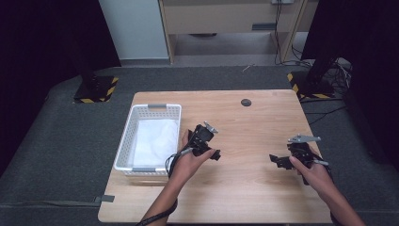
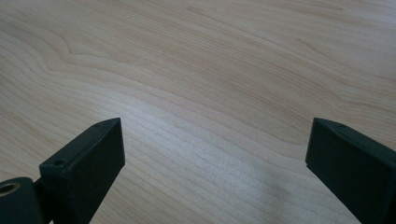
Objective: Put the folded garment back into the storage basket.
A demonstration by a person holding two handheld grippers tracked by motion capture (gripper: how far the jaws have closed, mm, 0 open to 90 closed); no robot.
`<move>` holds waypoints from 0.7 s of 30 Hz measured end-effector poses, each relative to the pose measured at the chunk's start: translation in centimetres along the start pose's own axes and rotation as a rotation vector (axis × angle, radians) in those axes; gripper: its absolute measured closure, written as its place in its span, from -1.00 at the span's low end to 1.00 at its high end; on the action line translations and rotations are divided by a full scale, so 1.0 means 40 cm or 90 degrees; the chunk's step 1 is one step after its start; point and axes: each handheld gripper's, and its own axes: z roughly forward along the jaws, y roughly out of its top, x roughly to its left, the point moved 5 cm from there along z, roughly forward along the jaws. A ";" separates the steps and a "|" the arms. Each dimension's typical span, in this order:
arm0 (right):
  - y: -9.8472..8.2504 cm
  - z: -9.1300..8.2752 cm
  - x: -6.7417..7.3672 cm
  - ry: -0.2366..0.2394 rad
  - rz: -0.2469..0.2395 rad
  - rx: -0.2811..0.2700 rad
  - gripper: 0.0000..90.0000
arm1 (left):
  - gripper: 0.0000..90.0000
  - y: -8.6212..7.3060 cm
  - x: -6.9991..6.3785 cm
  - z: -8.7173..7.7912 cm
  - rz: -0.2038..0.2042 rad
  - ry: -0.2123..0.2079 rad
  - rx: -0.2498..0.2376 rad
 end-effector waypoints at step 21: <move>-0.069 -0.004 -0.002 -0.015 0.004 0.021 -0.90 | -0.89 -0.074 -0.079 0.114 -0.015 -0.025 0.015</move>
